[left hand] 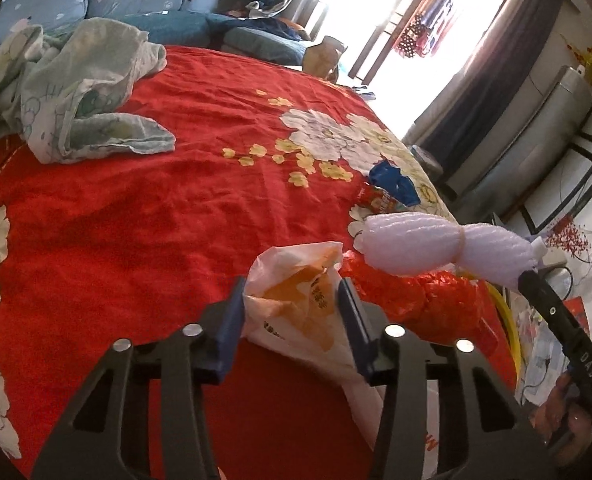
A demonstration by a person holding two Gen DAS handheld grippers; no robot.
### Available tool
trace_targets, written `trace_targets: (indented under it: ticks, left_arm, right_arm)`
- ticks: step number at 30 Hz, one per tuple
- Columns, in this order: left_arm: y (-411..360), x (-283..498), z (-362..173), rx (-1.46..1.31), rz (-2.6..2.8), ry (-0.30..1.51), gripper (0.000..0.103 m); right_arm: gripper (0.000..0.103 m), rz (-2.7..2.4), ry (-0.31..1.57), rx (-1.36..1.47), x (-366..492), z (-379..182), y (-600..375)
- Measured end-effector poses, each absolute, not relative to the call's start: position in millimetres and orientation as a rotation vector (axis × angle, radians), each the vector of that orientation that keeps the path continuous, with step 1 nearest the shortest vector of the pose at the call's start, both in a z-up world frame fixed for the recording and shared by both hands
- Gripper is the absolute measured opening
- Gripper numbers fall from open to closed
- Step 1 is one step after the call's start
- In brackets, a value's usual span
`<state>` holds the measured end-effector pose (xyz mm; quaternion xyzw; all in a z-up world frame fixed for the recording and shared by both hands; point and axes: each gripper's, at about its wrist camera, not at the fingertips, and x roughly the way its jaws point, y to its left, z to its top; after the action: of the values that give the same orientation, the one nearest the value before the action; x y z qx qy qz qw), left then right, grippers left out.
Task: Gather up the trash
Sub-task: 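Carry the white bag and foam sleeve with both tools over the yellow-rimmed bin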
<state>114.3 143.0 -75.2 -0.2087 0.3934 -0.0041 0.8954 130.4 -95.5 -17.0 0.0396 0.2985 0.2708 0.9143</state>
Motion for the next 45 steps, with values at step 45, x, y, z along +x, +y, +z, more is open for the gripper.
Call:
trace_targets:
  ticks: [45]
  left_arm:
    - [46, 96, 27, -0.233, -0.146, 0.602, 0.033]
  right_arm:
    - [0.011, 0.263, 0.492, 0.258, 106, 10, -237]
